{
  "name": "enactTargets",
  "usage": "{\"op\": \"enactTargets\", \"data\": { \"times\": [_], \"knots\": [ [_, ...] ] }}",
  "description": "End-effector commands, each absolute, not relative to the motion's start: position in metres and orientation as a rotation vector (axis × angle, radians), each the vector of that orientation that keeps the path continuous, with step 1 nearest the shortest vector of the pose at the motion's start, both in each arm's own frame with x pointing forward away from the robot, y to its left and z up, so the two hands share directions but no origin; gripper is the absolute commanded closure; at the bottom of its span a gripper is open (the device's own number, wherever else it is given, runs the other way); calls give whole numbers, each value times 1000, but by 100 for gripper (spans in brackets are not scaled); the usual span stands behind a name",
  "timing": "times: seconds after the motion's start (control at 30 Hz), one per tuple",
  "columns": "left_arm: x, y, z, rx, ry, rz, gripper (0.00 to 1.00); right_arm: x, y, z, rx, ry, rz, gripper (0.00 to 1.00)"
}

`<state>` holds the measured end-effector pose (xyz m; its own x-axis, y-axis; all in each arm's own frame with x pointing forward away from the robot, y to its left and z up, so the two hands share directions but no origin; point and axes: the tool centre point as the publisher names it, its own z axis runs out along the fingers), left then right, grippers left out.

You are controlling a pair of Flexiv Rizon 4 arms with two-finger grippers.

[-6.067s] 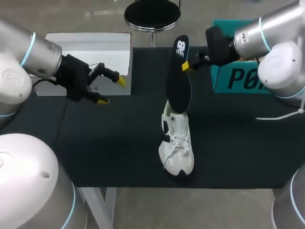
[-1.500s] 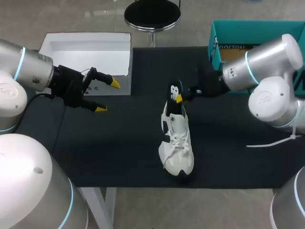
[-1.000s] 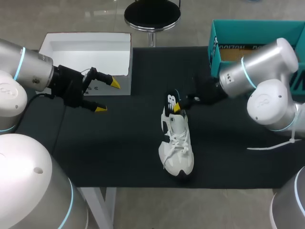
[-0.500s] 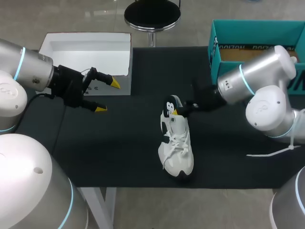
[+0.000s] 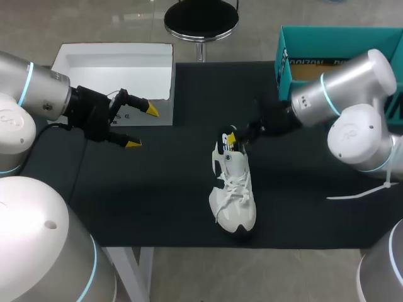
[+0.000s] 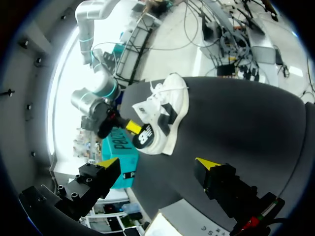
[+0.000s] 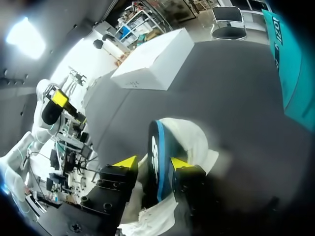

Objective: Take the shoe out of the shoebox, open the shoe tongue, remove and reinsert the insole, then place the shoe into the shoebox

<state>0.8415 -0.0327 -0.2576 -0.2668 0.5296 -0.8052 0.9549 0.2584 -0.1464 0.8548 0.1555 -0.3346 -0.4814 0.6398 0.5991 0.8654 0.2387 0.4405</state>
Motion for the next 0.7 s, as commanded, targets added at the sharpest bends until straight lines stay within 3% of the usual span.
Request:
{"op": "enactTargets", "data": {
  "times": [0.03,0.1,0.13,0.23,0.7],
  "knots": [
    [841,-33,-258,1345,1904,-860,0,860,153,-330,-1417,-2231,-1090,61],
    [841,-33,-258,1345,1904,-860,0,863,152,-330,-1418,-2238,-1094,62],
    [841,-33,-258,1345,1904,-860,0,864,152,-330,-1417,-2240,-1096,67],
    [841,-33,-258,1345,1904,-860,0,865,154,-330,-1410,-2245,-1099,100],
    [841,-33,-258,1345,1904,-860,0,846,166,-344,-1383,-2212,-1075,100]
  ]
}}
